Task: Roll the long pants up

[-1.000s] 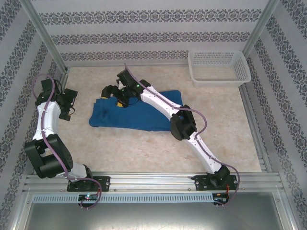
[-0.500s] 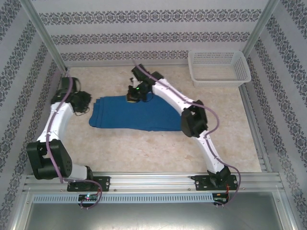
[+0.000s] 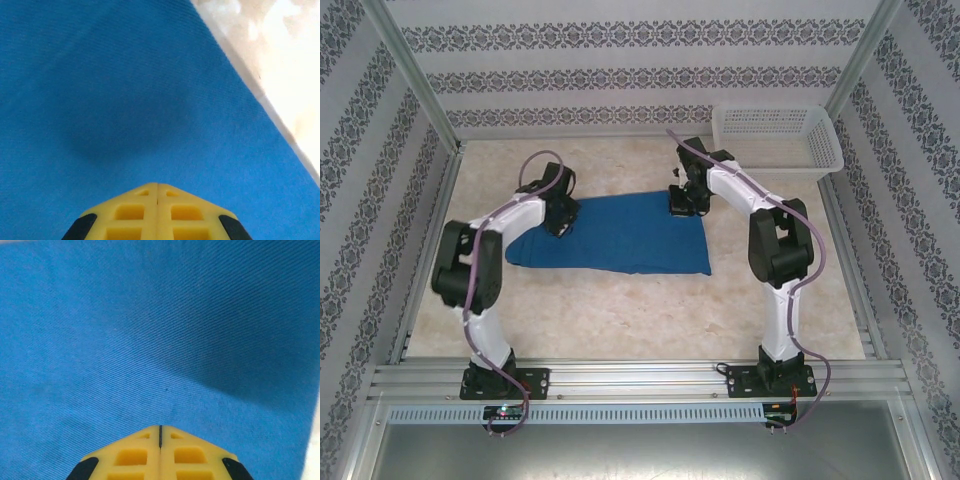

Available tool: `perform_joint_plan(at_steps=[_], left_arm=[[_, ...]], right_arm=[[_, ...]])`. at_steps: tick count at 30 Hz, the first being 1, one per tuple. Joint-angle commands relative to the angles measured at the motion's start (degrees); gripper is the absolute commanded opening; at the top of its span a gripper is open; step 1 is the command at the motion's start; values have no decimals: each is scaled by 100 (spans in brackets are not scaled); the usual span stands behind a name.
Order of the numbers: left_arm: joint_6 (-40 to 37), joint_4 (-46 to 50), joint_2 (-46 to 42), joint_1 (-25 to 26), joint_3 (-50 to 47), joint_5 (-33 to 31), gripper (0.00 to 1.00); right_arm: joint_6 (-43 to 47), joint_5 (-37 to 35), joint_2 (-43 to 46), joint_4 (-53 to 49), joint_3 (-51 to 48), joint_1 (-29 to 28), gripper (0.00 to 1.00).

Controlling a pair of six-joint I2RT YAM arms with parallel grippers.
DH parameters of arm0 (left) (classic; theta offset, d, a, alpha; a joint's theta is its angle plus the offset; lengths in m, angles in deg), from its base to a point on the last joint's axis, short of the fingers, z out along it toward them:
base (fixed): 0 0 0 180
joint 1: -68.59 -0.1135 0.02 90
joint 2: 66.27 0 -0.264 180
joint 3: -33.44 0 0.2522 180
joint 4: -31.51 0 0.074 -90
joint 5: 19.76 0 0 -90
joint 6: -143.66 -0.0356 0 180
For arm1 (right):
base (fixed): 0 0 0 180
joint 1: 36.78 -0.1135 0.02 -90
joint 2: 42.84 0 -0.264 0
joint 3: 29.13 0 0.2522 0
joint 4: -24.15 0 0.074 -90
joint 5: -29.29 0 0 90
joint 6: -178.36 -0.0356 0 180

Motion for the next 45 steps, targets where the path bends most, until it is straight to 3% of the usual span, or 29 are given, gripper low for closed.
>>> perform_joint_plan(at_steps=[1, 9, 15, 22, 27, 30, 32, 33, 34, 35, 36, 37, 38, 40, 43, 45], left_arm=[[-56, -68, 450, 98, 538, -497, 0], [-461, 312, 1764, 97, 1679, -456, 0], [-681, 186, 2744, 116, 2937, 169, 0], [-912, 108, 3754, 314, 4791, 1121, 0], [-1164, 587, 3716, 303, 5719, 1180, 0], [-1420, 893, 3284, 273, 5795, 1065, 1], [-1607, 1021, 2872, 256, 5626, 872, 12], [-1673, 1048, 2612, 249, 5439, 740, 23], [-1716, 1062, 2382, 234, 5232, 638, 41], [-1778, 1045, 2083, 222, 4929, 589, 75], [-1803, 1040, 1784, 221, 4570, 498, 98], [-1780, 1045, 1533, 216, 4235, 438, 100], [-1710, 1000, 1234, 217, 3761, 403, 100], [-1457, 645, 663, 228, 2588, 411, 100], [-818, -400, -212, 302, 719, 258, 69], [-465, -743, -448, 367, -52, 203, 41]], right_arm=[[305, -35, -154, 294, -147, -1, 0], [280, -90, -63, 481, -979, -484, 0], [-3, -109, 245, 629, -1663, -1318, 0], [-922, 492, 197, 1307, -1727, -2304, 0], [-966, 623, 278, 1174, -1118, -2628, 0], [-615, 559, 537, 831, -776, -2597, 0], [-274, 492, 769, 622, -609, -2536, 0], [25, 425, 913, 555, -574, -2499, 0], [268, 348, 1052, 515, -585, -2473, 2], [557, 207, 1208, 474, -630, -2436, 20], [842, 52, 1358, 413, -709, -2410, 52], [1079, -124, 1464, 348, -797, -2389, 72], [1324, -502, 1603, 256, -898, -2374, 83], [1718, -1211, 1795, 189, -1141, -2360, 90], [1993, -1846, 1955, 387, -1585, -2154, 91], [1969, -1739, 1873, 519, -1729, -1856, 81]])
